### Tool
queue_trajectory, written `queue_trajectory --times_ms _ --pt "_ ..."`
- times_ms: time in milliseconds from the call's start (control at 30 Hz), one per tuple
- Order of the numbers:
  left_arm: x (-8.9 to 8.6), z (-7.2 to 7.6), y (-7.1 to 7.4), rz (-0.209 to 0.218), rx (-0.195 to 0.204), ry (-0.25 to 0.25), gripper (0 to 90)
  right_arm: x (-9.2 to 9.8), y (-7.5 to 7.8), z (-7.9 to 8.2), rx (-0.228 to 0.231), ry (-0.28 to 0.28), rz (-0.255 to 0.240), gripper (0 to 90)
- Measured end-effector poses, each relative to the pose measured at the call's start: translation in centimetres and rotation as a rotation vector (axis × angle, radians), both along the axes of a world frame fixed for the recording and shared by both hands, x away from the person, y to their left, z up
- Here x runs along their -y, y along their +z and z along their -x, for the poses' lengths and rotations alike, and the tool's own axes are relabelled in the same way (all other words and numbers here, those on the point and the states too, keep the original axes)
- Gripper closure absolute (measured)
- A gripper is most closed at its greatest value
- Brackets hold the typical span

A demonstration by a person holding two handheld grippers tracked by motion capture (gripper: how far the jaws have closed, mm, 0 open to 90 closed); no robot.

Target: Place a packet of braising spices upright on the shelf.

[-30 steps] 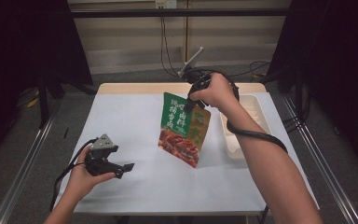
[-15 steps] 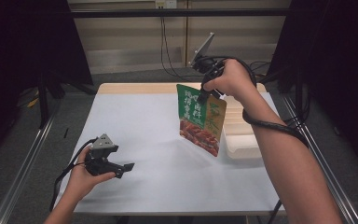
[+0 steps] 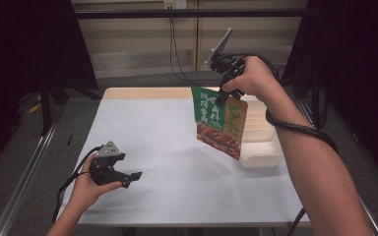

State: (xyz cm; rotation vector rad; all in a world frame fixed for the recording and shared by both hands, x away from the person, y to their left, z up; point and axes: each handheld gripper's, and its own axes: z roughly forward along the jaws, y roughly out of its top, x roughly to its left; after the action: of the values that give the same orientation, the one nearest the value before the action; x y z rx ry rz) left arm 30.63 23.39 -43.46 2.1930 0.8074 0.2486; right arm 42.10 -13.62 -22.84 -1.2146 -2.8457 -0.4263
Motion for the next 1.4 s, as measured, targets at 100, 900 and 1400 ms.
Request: queue_trajectory --times_ms 100,900,1400 --pt "0.0 0.0 0.0 -0.004 0.001 -0.003 5.2 0.2 0.4 0.0 0.002 -0.002 -0.003 90.0" --pt "0.0 0.0 0.0 -0.005 0.004 -0.001 5.2 2.9 3.0 0.0 0.036 -0.030 0.010 90.0" --pt "-0.1 0.0 0.1 -0.015 0.015 0.000 5.2 5.0 3.4 0.4 0.044 -0.045 0.021 90.0"
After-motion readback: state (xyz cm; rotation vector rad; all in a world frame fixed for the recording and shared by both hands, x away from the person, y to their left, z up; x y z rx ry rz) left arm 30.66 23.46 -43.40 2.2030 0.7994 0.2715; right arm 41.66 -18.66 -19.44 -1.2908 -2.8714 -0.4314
